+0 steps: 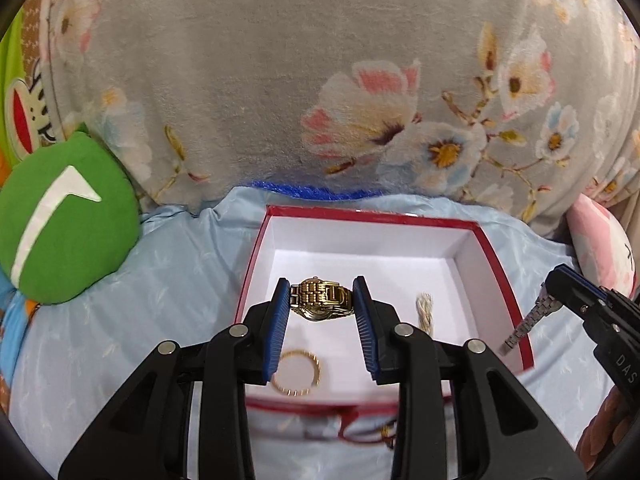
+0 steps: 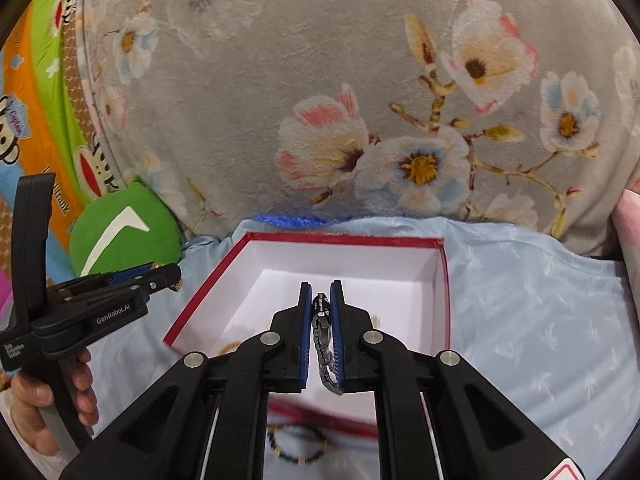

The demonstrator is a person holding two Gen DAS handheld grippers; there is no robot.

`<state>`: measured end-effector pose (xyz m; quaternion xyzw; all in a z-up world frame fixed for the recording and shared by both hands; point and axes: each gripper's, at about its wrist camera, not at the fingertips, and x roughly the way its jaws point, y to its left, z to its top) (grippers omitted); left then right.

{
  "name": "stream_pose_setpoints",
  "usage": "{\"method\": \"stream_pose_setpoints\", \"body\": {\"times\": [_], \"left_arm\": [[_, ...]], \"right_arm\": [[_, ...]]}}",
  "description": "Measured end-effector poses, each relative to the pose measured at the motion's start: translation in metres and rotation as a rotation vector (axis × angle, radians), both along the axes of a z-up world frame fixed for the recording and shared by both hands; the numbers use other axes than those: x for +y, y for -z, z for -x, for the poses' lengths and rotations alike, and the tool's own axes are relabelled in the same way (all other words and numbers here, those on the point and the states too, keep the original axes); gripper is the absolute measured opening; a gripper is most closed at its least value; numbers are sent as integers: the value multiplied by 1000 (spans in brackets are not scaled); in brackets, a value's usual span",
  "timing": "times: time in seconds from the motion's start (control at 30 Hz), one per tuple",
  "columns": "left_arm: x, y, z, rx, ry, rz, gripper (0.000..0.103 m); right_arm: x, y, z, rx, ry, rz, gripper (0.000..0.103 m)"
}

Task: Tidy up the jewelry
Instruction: 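Lower both watches into the red box and open both tools, then withdraw both tools from the red box back over the jewelry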

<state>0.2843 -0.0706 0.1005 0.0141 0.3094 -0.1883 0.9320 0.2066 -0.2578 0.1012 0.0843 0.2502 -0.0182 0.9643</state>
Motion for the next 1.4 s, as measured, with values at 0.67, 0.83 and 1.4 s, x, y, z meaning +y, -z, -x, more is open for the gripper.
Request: {"method": "stream_pose_setpoints", "body": {"times": [0.67,0.83,1.4], "left_arm": [[-42,60,-118,108,-42,-146,31],[-45,68,-129,124,-73,-141,32],[-24,63,-118,101,-138,-95,54]], "right_arm": [[11,63,-142,176,-6,75,9],[5,70,-152,204,4,77,9],[3,54,-115,112,11,76,11]]}}
